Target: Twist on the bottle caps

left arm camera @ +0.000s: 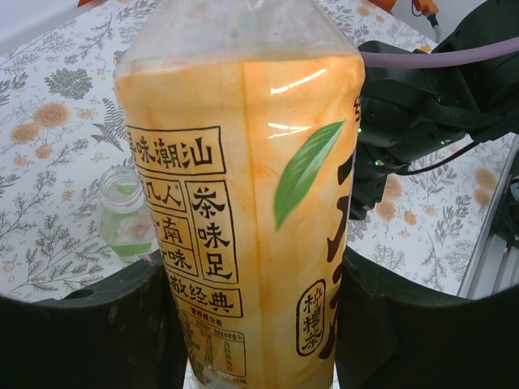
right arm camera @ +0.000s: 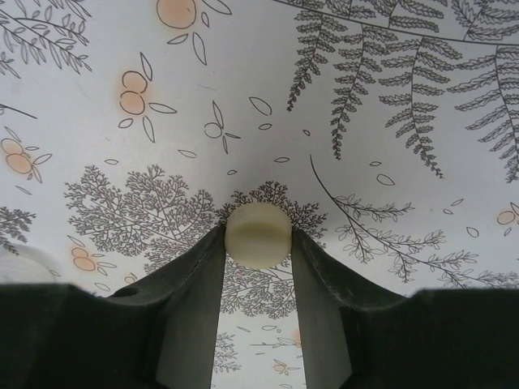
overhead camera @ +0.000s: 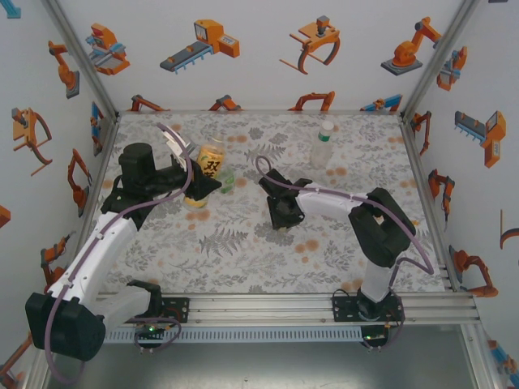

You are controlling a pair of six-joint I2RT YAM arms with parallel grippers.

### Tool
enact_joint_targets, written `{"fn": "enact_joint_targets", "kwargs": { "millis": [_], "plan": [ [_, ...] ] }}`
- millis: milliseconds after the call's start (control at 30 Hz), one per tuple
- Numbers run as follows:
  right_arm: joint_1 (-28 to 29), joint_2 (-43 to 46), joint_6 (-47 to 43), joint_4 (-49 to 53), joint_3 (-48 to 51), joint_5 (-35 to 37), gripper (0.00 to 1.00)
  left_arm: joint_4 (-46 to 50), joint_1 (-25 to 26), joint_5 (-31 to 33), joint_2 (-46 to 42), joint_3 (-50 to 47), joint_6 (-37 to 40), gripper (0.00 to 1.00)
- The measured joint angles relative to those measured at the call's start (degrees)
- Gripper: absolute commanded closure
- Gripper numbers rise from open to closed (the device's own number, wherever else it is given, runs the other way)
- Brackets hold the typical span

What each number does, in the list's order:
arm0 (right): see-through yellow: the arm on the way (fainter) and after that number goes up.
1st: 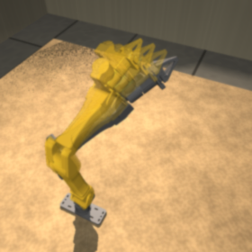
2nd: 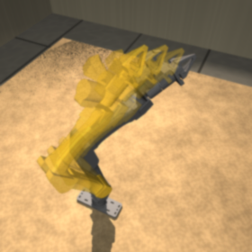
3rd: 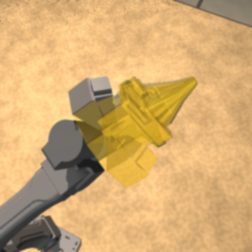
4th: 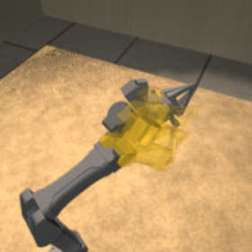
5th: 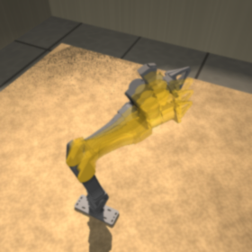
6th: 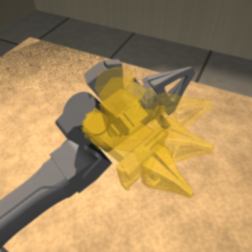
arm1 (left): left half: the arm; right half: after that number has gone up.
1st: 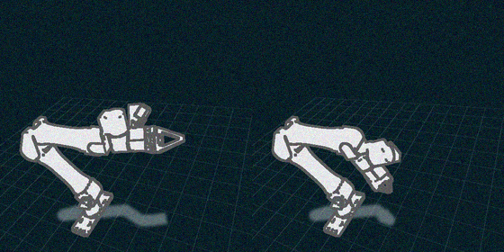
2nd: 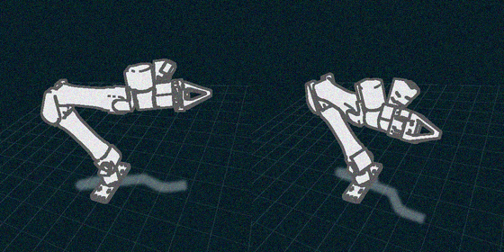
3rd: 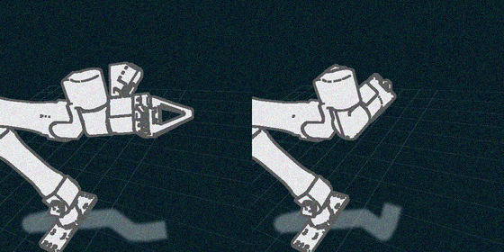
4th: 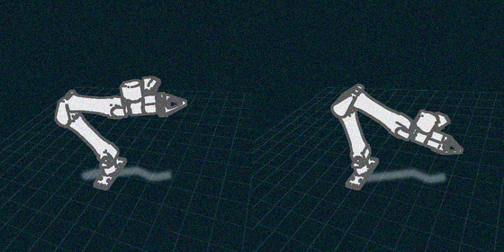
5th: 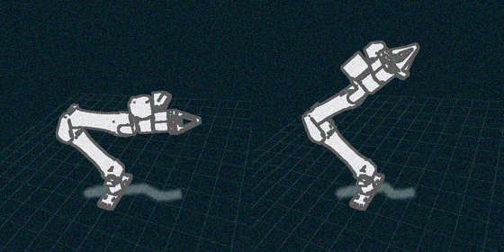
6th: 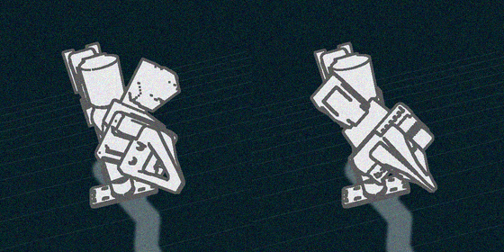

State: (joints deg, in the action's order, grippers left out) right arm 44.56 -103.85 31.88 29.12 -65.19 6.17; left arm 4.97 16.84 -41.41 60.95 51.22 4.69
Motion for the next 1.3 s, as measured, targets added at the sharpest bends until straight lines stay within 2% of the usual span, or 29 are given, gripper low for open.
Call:
{"fn": "enact_joint_targets", "kwargs": {
  "millis": [400, 633, 967, 1133, 1300],
  "plan": [
    [0.5, -0.9, -1.4, 1.4, -1.3, 1.5, 0.59, 0.1, 0.0, 0.0, 0.0, 0.0, 0.0, 1.0],
    [0.7, -1.2, -2.1, 1.5, -1.7, 1.4, 0.63, 0.2, 0.0, 0.0, 0.1, 0.0, 0.0, 1.0],
    [0.6, -0.8, -3.5, 1.6, -1.8, 1.9, 0.75, 0.3, 0.0, 0.0, 0.1, 0.0, 0.0, 1.0],
    [0.0, 4.8, -5.5, 2.4, -1.7, 2.0, 0.78, 3.0, 0.0, -0.3, 0.5, 1.1, 1.3, 1.0],
    [-2.9, 14.8, -8.0, 1.9, -1.9, -2.2, 0.83, 6.3, 0.0, -1.9, 1.0, 2.4, 4.2, 1.0]
  ]
}}
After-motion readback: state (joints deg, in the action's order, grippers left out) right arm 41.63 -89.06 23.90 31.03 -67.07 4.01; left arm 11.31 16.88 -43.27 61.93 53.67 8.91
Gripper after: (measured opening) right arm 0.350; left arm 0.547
